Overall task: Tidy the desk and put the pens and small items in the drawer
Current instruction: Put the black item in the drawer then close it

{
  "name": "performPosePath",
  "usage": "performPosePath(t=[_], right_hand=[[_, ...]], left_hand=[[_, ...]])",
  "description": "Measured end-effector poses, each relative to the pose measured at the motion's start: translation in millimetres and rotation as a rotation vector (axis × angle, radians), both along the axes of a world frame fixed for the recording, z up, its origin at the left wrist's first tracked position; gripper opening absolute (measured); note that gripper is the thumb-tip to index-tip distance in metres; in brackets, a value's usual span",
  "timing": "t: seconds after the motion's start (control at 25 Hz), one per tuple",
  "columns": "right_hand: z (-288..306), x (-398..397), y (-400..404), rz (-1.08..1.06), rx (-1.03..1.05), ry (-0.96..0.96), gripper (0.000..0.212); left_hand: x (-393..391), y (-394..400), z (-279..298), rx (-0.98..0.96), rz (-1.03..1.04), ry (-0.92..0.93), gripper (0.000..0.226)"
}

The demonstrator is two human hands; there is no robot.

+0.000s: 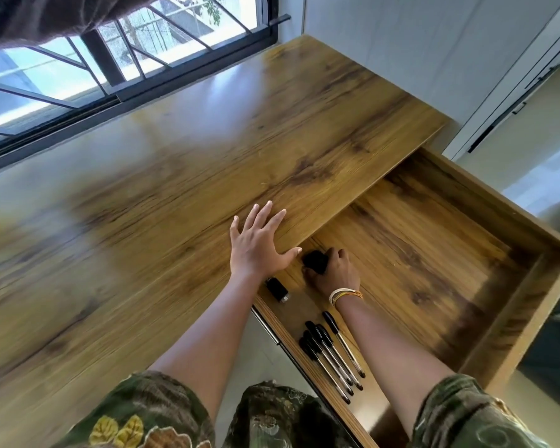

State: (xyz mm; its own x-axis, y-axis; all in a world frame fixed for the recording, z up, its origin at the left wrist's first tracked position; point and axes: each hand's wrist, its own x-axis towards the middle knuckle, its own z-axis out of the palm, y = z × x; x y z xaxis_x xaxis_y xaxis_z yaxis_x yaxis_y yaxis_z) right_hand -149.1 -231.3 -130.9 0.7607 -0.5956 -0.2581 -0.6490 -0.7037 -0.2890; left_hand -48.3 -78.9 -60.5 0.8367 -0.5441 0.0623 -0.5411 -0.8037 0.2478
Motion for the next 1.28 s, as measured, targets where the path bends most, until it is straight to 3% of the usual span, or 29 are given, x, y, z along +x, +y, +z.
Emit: performPosePath(t=[0.48,0.72,0.84,0.96,1.28], right_hand=[[10,-12,-6,-0.002,0.173,0.099,0.088],[26,-50,-22,0.147,0.256,0.109,0.097],[39,-70,-39,0.230,0.267,0.152,0.091],[52,-102,-63,0.356,0.188,0.174,0.076],[74,-188,-119,0.423,0.109,0.311,0.048]], left_hand=[[-1,1,0,0.029,-0.041,-0.010,0.083],[-22,1,1,-0.003,0.034,0.080,0.071],[-50,-11,17,0.013,0.149,0.190,0.072],[-106,-36,31,-0.132,0.334,0.236,0.065],[-244,-83,24,-0.173,0.421,0.373,0.057]])
